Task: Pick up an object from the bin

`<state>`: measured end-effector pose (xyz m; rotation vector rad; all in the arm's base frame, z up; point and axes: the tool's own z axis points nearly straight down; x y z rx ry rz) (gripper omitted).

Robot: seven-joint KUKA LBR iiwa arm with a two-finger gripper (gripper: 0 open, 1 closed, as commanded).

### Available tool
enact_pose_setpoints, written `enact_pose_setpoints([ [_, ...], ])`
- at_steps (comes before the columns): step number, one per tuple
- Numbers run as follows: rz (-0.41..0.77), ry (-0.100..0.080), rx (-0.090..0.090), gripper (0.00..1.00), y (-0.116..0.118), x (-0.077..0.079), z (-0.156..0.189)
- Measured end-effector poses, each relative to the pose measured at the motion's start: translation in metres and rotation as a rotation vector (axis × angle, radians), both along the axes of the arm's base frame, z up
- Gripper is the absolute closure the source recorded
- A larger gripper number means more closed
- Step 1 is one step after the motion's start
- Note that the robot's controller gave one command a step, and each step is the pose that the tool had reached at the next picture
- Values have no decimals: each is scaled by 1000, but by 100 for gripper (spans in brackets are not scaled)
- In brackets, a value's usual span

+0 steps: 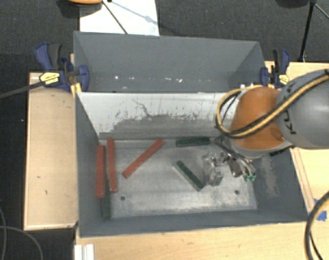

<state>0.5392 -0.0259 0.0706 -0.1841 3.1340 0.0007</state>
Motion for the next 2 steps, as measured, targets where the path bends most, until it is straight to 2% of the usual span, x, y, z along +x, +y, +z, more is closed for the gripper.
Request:
enact_pose_setpoints([
  [1, 3, 0, 0, 0, 0, 0, 0],
  [2, 3, 0, 0, 0, 0, 0, 0],
])
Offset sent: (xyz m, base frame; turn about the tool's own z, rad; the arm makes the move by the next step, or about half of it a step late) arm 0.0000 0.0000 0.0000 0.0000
